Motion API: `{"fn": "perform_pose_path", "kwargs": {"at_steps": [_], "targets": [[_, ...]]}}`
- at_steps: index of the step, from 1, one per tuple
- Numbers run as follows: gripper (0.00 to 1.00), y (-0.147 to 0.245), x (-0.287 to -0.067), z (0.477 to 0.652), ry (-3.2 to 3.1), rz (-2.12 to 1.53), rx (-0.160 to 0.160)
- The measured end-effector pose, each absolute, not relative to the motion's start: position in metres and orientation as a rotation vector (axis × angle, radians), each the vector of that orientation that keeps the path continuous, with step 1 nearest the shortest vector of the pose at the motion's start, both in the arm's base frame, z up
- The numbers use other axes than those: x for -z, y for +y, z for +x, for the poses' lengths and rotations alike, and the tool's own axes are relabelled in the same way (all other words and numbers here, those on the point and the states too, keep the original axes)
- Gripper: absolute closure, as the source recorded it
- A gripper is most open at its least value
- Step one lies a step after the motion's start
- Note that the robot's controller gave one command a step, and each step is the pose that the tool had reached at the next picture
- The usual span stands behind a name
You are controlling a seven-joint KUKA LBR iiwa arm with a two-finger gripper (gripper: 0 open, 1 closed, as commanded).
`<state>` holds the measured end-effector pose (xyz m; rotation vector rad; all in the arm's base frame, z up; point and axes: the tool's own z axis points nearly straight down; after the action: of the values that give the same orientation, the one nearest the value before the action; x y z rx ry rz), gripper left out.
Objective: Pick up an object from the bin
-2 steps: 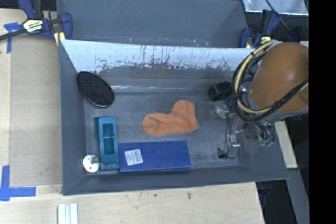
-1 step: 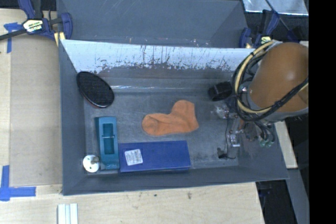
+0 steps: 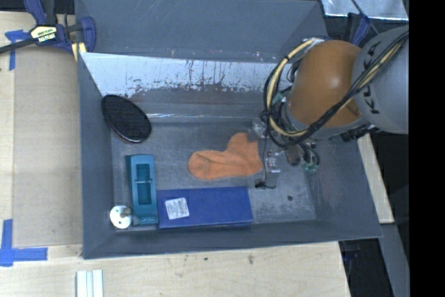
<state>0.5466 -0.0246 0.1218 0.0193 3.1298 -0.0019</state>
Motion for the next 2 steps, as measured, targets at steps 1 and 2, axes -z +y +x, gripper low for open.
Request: {"fn": "perform_pose_path", "kwargs": {"at_steps": [1, 2], "targets": [[0.00, -0.018, -0.093, 0.559, 3.138, -0.032, -0.006], [1.00, -0.019, -0.071, 0.560, 3.134, 0.119, 0.000]]}}
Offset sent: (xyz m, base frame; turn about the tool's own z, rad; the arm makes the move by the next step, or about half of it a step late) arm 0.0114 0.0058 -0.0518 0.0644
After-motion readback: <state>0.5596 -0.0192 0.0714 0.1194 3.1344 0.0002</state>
